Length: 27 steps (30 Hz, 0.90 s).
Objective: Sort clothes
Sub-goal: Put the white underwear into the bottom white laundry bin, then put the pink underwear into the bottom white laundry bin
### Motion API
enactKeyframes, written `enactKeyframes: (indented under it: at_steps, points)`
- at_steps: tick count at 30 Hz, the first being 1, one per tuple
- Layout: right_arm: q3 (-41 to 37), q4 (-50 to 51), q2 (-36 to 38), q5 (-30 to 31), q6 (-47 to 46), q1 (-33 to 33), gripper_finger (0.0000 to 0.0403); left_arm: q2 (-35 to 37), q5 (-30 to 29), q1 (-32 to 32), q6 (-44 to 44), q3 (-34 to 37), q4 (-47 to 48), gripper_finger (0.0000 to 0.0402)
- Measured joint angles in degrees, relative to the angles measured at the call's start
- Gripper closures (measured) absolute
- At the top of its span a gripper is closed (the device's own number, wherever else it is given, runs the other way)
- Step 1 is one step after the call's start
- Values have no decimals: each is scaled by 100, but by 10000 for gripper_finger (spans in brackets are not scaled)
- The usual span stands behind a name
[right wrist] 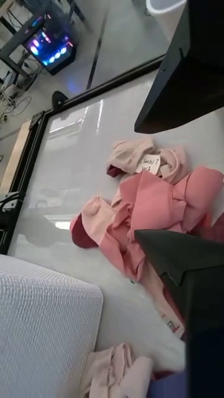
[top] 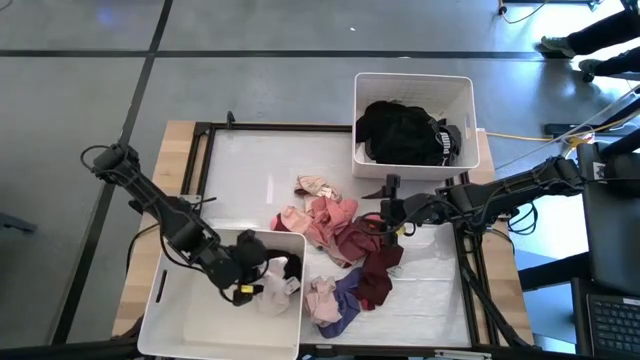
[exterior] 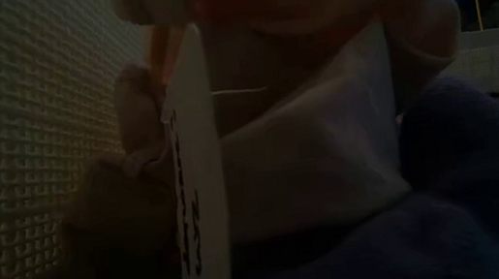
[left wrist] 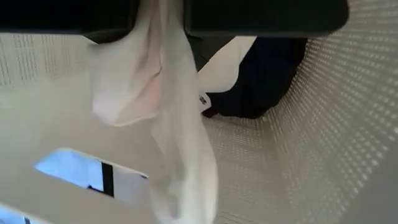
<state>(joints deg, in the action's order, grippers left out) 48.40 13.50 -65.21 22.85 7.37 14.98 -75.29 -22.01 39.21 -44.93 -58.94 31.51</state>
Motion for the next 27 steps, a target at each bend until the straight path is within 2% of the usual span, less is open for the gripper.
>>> enactKeyframes:
  at_steps: [3, 7, 9, 12, 15, 21, 27]
  points:
    - [0, 6, -6, 0, -132, 0, 139, 0, 89, -29, -80, 0, -34, 358]
    - [-4, 7, -46, 0, -141, 0, 139, 0, 283, -50, -151, 0, -27, 309]
    - [-4, -18, -79, -2, -144, 0, 139, 39, 761, -120, -411, 0, 62, 283]
    - [-7, -16, -93, 0, -138, 0, 139, 213, 1778, -321, -1097, 2, 217, 250]
    - [-7, -3, -108, 0, -135, 0, 139, 457, 2123, -424, -1641, -15, 383, 233]
    - [-7, -6, -107, 0, -117, 0, 139, 616, 1985, -479, -1683, -771, 1487, 233]
    - [-7, -38, -107, 1, -157, 0, 139, 618, 1204, -473, -990, -1678, 2158, 238]
